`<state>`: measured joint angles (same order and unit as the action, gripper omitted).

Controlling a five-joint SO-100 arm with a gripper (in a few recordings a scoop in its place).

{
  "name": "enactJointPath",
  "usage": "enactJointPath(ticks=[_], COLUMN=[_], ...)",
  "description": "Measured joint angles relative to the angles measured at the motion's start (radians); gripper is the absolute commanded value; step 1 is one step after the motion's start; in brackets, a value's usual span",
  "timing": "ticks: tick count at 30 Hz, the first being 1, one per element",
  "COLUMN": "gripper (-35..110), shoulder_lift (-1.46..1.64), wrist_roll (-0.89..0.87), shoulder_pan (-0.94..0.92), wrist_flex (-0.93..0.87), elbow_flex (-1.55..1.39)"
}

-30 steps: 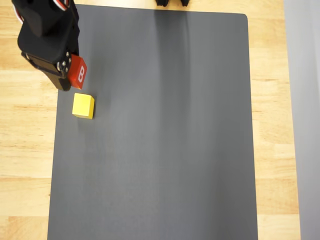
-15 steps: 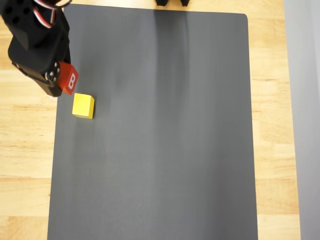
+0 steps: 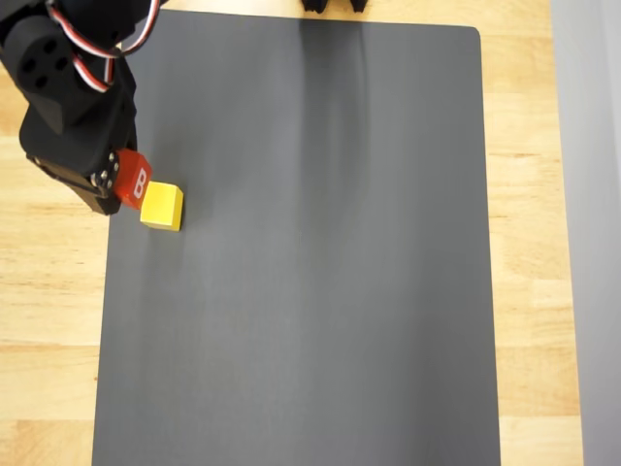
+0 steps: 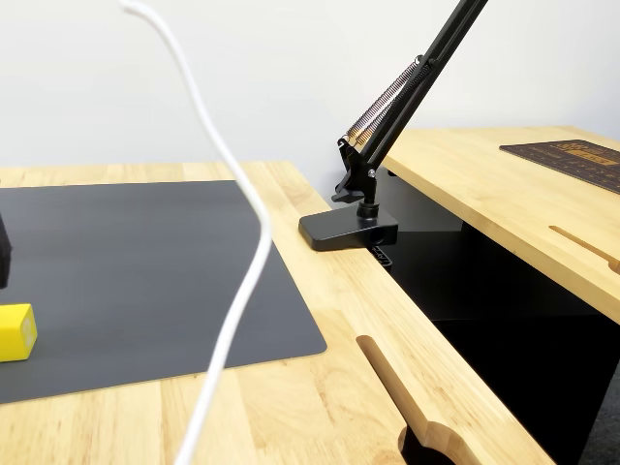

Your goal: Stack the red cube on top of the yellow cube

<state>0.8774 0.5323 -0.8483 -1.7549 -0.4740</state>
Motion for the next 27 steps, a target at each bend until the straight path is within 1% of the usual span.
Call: enactJointPath(ticks=[6, 27], gripper=[0, 0], shoulder_lift=[-0.043, -0.103], wrist_roll=[-0.005, -0.006], shoulder_pan=[0.031, 0.020], wrist_flex=[0.000, 0.000], elbow_flex=[0.018, 0.040])
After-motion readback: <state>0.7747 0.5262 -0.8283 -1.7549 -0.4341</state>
